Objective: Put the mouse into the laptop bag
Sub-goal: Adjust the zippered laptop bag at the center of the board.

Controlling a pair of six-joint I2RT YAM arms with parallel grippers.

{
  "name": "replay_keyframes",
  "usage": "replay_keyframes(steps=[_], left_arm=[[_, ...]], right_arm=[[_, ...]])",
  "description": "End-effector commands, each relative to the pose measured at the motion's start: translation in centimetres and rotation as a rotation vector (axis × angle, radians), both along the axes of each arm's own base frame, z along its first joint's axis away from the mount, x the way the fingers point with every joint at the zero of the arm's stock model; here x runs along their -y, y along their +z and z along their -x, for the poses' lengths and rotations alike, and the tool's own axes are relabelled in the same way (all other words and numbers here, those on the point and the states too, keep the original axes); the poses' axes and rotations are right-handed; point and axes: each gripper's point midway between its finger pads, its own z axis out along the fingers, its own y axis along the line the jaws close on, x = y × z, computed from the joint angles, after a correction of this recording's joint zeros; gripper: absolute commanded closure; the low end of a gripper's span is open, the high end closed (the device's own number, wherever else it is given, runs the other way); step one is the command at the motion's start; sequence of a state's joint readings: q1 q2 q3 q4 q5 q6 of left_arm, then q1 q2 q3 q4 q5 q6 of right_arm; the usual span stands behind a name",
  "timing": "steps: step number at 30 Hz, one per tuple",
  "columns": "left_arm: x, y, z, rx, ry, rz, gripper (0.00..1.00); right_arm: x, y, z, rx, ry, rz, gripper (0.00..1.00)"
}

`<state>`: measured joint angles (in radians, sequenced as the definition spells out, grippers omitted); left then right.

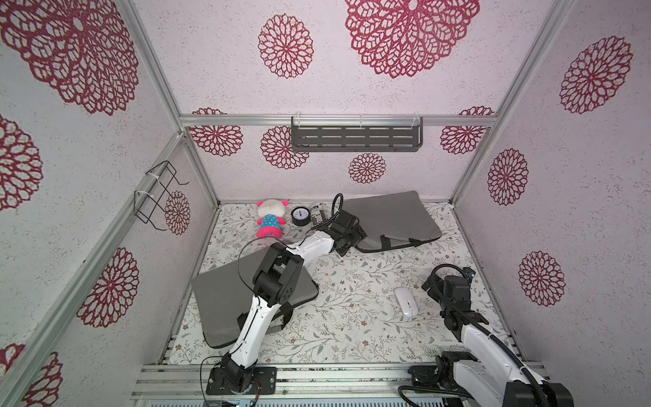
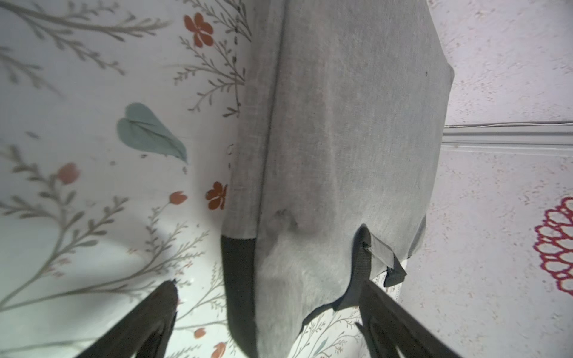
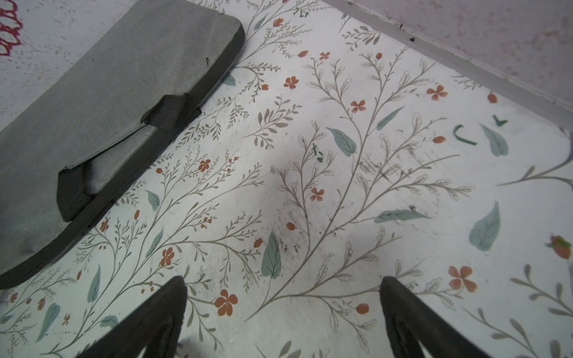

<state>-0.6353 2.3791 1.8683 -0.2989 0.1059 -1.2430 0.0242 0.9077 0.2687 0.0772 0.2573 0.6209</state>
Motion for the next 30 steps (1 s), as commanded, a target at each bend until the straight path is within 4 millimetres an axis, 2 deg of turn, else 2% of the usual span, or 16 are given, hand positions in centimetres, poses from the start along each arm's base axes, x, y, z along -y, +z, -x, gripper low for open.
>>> replay_keyframes(steps=[1,3,5,6,10,13,16,21,25,30], left_arm=[[2.0,-2.1,0.8,-0.044,-0.035,0.028,0.17],[2.9,-2.6,1.0,-0.052,-0.046,0.038,0.25],[3.3,-3.0,1.2,-0.06,-0.049,0.042,0.4],[3.2,-3.3,1.2,-0.066,-0.047,0.04,0.5],[2.5,-3.7,1.7,-0.08,-0.039,0.019,0.83],[1.3,-3.8,2.8,-0.088,-0.044,0.005,0.96],[-0.2,-3.3,4.0,-0.074,-0.075,-0.036,1.0],[-2.9,-3.2,6.2,-0.089,-0.184,-0.16,1.0],[-3.4,-3.8,8.4,-0.108,-0.234,-0.122,1.0],[-5.0,-4.5,9.6,-0.127,-0.269,-0.161,1.0]], right_arm=[[0.0,1.1,-0.7,0.038,-0.004,-0.006,0.01],[0.0,1.1,-0.7,0.038,-0.003,-0.006,0.01],[-0.1,1.1,-0.8,0.035,-0.002,-0.005,0.01],[0.0,1.1,-0.8,0.035,-0.002,-0.003,0.01],[-0.2,1.1,-0.9,0.035,0.004,-0.003,0.01],[-0.2,1.0,-0.9,0.031,0.002,-0.002,0.01],[-0.1,1.0,-0.9,0.028,0.002,-0.001,0.01],[-0.2,0.9,-1.0,0.019,0.0,-0.003,0.01],[-0.2,1.0,-0.9,0.027,0.003,-0.006,0.01],[-0.3,0.8,-0.9,0.02,0.003,-0.012,0.01]])
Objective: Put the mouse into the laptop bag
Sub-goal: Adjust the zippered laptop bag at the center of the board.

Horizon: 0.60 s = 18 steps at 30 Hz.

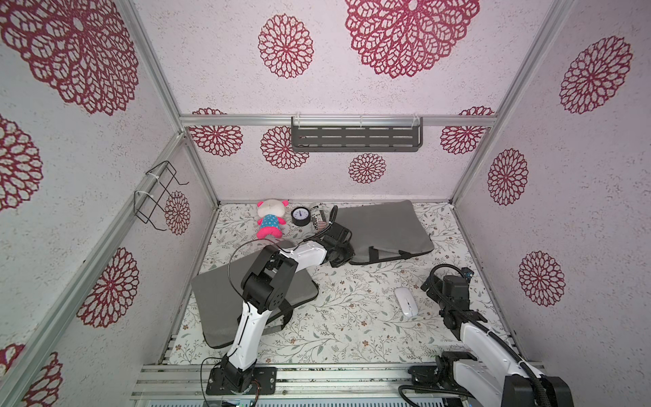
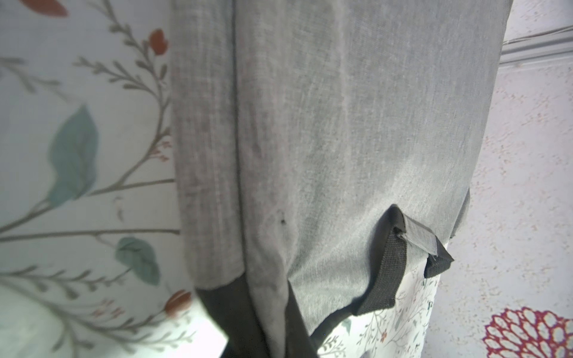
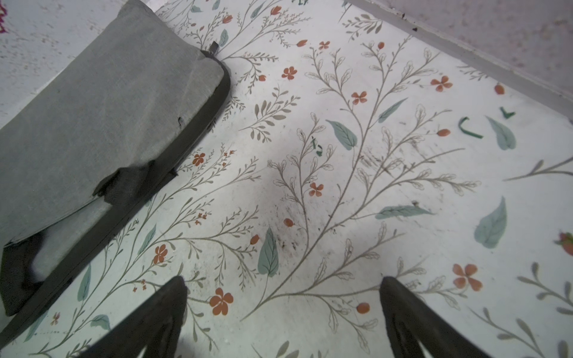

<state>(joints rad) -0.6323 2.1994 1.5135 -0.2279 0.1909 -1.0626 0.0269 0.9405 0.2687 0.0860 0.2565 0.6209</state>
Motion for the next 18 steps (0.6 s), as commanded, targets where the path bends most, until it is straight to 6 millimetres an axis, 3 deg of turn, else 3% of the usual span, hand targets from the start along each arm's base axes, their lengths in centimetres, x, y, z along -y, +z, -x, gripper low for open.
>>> replay_keyframes(steps=[1,7,14,16,18], left_arm=[[-2.2,-2.0,3.1,-0.095,-0.079,-0.083,1.0],[-5.9,-1.9,2.5,-0.084,-0.016,-0.172,1.0],[-8.1,-0.3,-0.1,-0.04,0.027,-0.316,0.96],[-9.8,0.6,-1.2,-0.008,0.074,-0.415,0.83],[-10.3,1.7,-2.2,0.037,0.098,-0.453,0.59]], right_arm=[[-0.1,1.5,-1.0,0.04,-0.003,-0.012,0.01],[0.0,0.9,-1.4,0.0,-0.004,-0.014,0.01],[0.3,0.9,-1.3,0.011,-0.012,-0.032,0.01],[0.4,0.7,-1.4,-0.001,-0.015,-0.045,0.01],[0.5,0.4,-1.6,-0.013,-0.013,-0.057,0.01]])
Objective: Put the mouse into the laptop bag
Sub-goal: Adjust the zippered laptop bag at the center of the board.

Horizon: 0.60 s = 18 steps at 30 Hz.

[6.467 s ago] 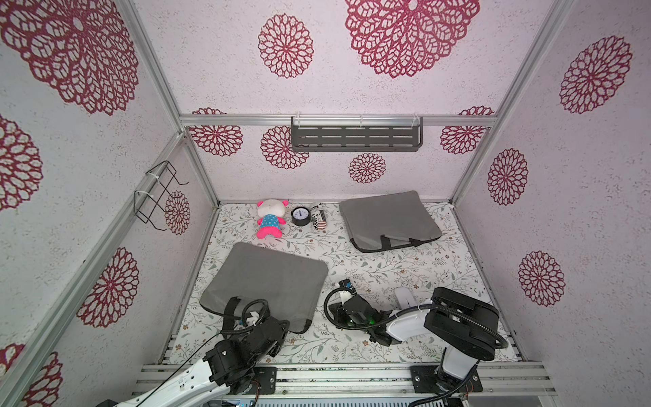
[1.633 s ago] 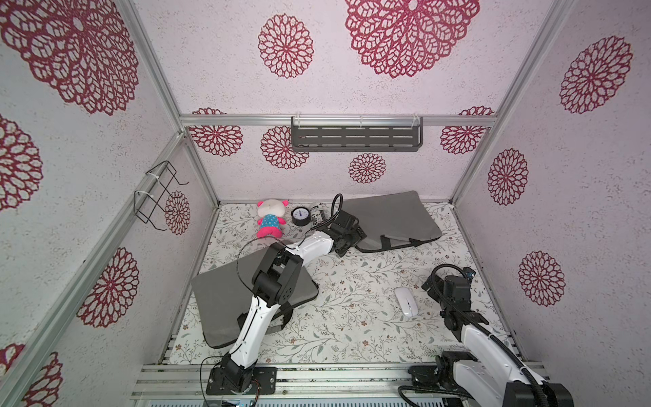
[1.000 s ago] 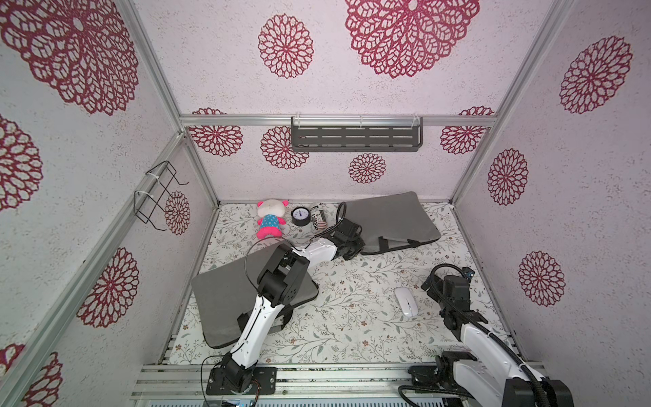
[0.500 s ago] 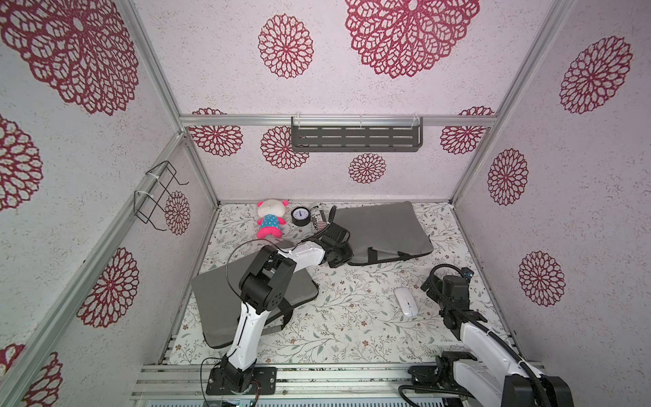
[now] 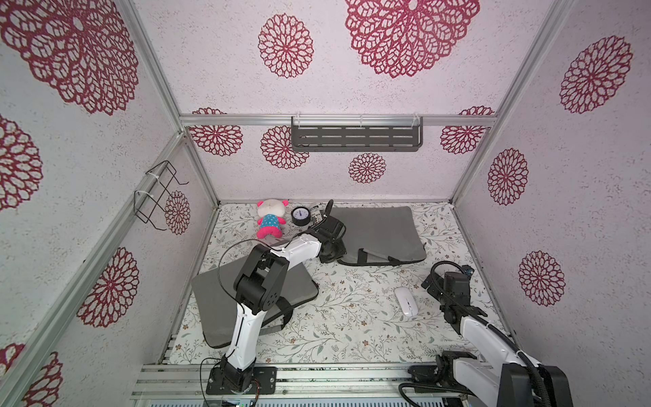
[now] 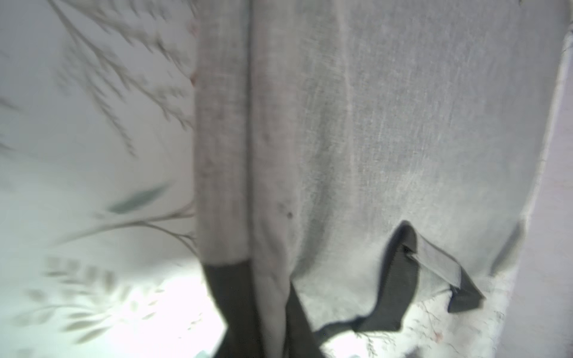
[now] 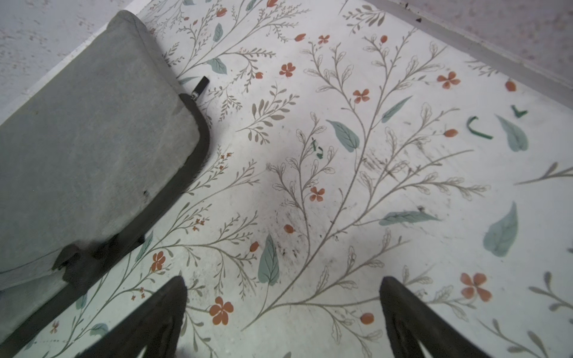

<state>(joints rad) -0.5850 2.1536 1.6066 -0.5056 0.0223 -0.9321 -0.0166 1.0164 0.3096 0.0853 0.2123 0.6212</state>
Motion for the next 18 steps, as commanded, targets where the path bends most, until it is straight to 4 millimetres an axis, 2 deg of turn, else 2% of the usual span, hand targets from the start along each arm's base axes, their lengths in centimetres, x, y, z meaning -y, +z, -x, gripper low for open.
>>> replay_keyframes(steps=[1,5,7,12,13,16,18], left_arm=[[-4.6,0.4,-1.3,0.03,0.064,-0.212,0.5],[-3.8,3.3,-2.0,0.073,0.047,-0.203,0.21],[-3.6,5.0,-2.1,0.106,0.05,-0.199,0.12],[-2.6,9.9,-0.5,0.218,0.044,-0.15,0.07],[-2.2,11.8,0.2,0.263,0.037,-0.124,0.07],[-1.0,15.0,2.4,0.377,-0.009,-0.057,0.07],[-0.8,16.3,4.2,0.472,-0.018,0.001,0.07]], right_arm=[[0.0,0.8,-0.9,0.02,-0.003,-0.032,0.01],[0.1,0.9,-0.8,0.034,-0.002,-0.038,0.01],[0.1,0.9,-0.7,0.039,-0.004,-0.041,0.01],[0.6,1.2,-1.3,0.041,-0.016,-0.054,0.01],[0.5,1.3,-1.7,0.057,-0.005,-0.075,0.01],[-0.1,2.2,-3.4,0.123,0.026,-0.153,0.01],[-0.5,2.7,-5.1,0.13,0.047,-0.189,0.01]])
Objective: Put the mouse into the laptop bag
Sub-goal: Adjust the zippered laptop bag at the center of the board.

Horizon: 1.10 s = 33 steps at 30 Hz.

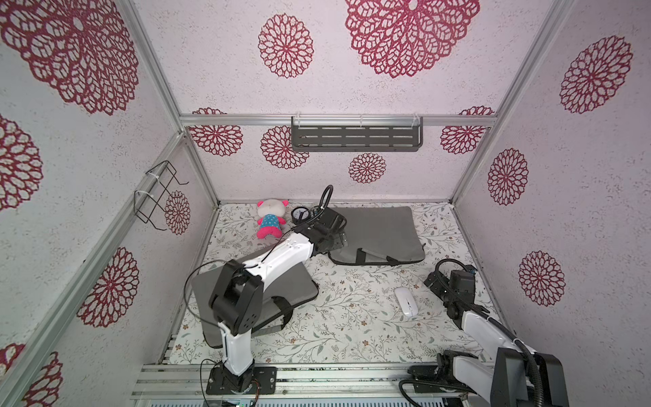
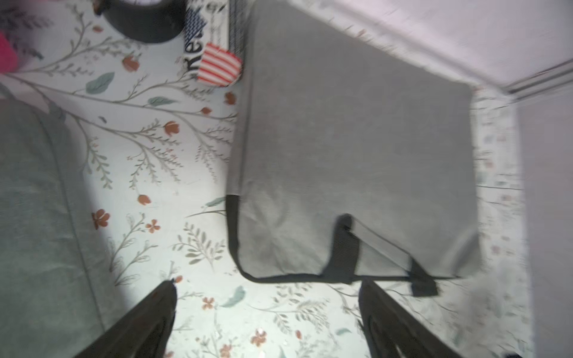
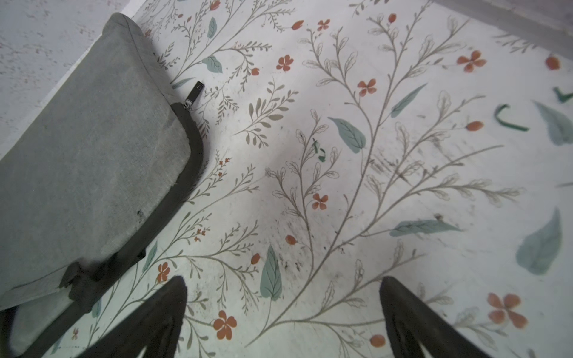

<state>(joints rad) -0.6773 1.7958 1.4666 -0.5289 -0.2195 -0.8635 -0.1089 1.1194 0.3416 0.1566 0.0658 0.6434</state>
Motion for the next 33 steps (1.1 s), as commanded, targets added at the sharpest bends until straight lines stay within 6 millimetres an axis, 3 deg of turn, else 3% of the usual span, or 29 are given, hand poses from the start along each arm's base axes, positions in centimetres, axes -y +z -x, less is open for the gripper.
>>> replay_keyframes(steps=[1,6,16,21,24,31,33], left_arm=[[0.9,4.8,1.5,0.22,-0.036,0.105,0.07],[-0.5,5.6,3.8,0.344,-0.037,0.224,0.05],[-0.5,2.7,4.5,0.274,-0.063,0.191,0.06],[0.0,2.2,4.1,0.251,-0.063,0.185,0.06],[0.3,1.8,3.8,0.234,-0.064,0.18,0.06],[0.8,-0.5,2.6,0.157,-0.037,0.178,0.06],[1.1,-1.5,2.3,0.118,-0.029,0.184,0.06]], right_arm=[[-1.0,3.2,-4.4,0.121,0.047,-0.088,0.01],[-1.5,2.8,-8.5,0.114,0.086,-0.15,0.01],[-2.3,-0.4,-13.7,0.069,0.117,-0.241,0.04],[-2.7,-2.0,-14.6,0.046,0.127,-0.28,0.09],[-3.2,-1.6,-15.0,0.065,0.144,-0.302,0.22],[-5.2,-1.4,-14.5,0.075,0.176,-0.344,0.37],[-5.5,-1.3,-14.0,0.079,0.176,-0.343,0.48]])
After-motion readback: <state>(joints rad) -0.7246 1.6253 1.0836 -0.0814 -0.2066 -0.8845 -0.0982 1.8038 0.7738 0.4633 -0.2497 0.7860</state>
